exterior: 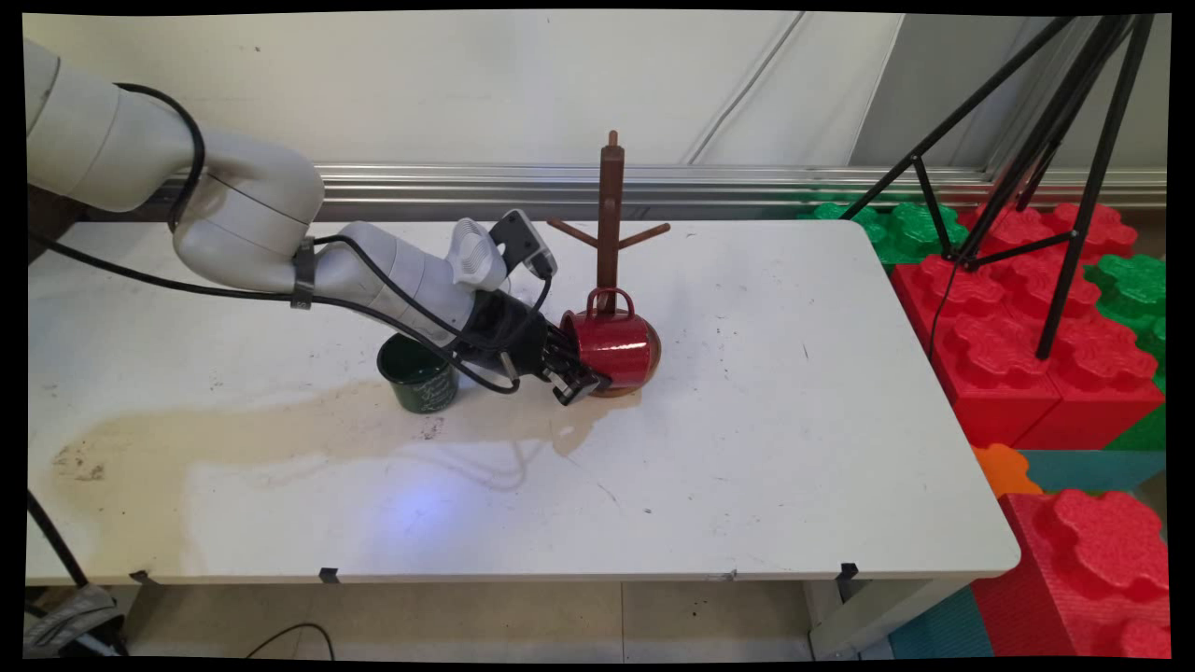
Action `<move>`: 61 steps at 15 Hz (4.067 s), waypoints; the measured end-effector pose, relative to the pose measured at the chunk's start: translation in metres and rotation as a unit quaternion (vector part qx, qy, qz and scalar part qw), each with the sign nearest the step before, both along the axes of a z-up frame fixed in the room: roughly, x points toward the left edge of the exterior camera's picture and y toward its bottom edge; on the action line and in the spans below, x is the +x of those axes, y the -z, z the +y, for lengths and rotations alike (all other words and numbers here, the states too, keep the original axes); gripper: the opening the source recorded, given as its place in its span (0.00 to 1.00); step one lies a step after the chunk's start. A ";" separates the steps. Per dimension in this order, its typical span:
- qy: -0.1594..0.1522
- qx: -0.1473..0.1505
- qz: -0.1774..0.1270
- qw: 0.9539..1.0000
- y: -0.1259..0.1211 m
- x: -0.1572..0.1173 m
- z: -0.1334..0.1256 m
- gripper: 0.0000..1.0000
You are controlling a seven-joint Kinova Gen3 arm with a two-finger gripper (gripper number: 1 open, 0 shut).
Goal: Place the picked object on the table
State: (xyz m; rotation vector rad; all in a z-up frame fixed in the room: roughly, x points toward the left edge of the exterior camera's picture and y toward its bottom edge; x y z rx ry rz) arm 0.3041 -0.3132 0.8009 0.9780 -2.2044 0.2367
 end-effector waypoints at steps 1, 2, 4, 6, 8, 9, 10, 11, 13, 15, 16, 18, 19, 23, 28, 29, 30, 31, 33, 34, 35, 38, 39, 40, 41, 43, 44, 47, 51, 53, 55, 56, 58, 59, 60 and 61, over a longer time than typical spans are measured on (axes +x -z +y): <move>0.001 0.000 0.000 1.000 0.000 0.000 0.001 0.00; 0.002 -0.001 0.000 1.000 -0.001 0.000 0.002 0.00; 0.003 -0.002 0.000 1.000 -0.003 0.000 0.004 0.00; 0.004 -0.002 0.001 1.000 -0.006 0.001 0.007 0.00; 0.005 -0.003 0.002 1.000 -0.008 0.000 0.009 0.00; 0.006 -0.003 0.003 1.000 -0.009 0.000 0.010 0.00; 0.007 -0.003 0.004 1.000 -0.011 0.000 0.012 0.00; 0.007 -0.004 0.004 1.000 -0.012 0.000 0.012 0.00; 0.010 -0.005 0.007 1.000 -0.015 -0.001 0.015 0.00; 0.012 -0.006 0.009 1.000 -0.017 -0.002 0.017 0.00; 0.014 -0.006 0.010 1.000 -0.019 -0.002 0.018 0.00; 0.017 -0.008 0.012 1.000 -0.022 -0.003 0.021 0.00; 0.018 -0.009 0.013 1.000 -0.024 -0.003 0.022 0.00; 0.024 -0.017 0.018 0.999 -0.033 -0.006 0.027 0.00; 0.029 -0.022 0.020 0.999 -0.042 -0.007 0.033 0.00; 0.029 -0.022 0.019 0.999 -0.044 -0.006 0.035 0.00; 0.029 -0.022 0.019 0.999 -0.046 -0.006 0.036 0.00; 0.029 -0.022 0.018 0.999 -0.048 -0.005 0.039 0.00; 0.030 -0.022 0.016 0.999 -0.052 -0.003 0.043 0.00; 0.030 -0.022 0.016 0.999 -0.054 -0.003 0.045 0.00; 0.031 -0.021 0.015 0.999 -0.057 -0.002 0.048 0.00; 0.034 -0.019 0.012 0.999 -0.065 0.001 0.055 0.00; 0.036 -0.017 0.011 0.999 -0.068 0.002 0.060 0.00; 0.037 -0.014 0.009 0.999 -0.073 0.004 0.065 0.00; 0.039 -0.011 0.007 0.999 -0.078 0.005 0.070 0.00; 0.041 -0.006 0.002 0.999 -0.085 0.009 0.079 0.00; 0.043 -0.003 -0.001 0.999 -0.090 0.011 0.084 0.00; 0.050 0.002 -0.012 0.999 -0.102 0.016 0.095 0.00; 0.070 0.005 -0.046 0.996 -0.120 0.027 0.107 0.00; 0.079 0.006 -0.060 0.995 -0.126 0.031 0.110 0.00; 0.091 0.007 -0.078 0.993 -0.131 0.034 0.111 0.00; 0.099 0.008 -0.089 0.991 -0.134 0.037 0.112 0.00; 0.121 0.012 -0.115 0.986 -0.138 0.043 0.113 0.00; 0.133 0.014 -0.129 0.983 -0.140 0.047 0.114 0.00; 0.141 0.016 -0.138 0.980 -0.141 0.049 0.114 0.00; 0.148 0.017 -0.147 0.978 -0.141 0.051 0.114 0.00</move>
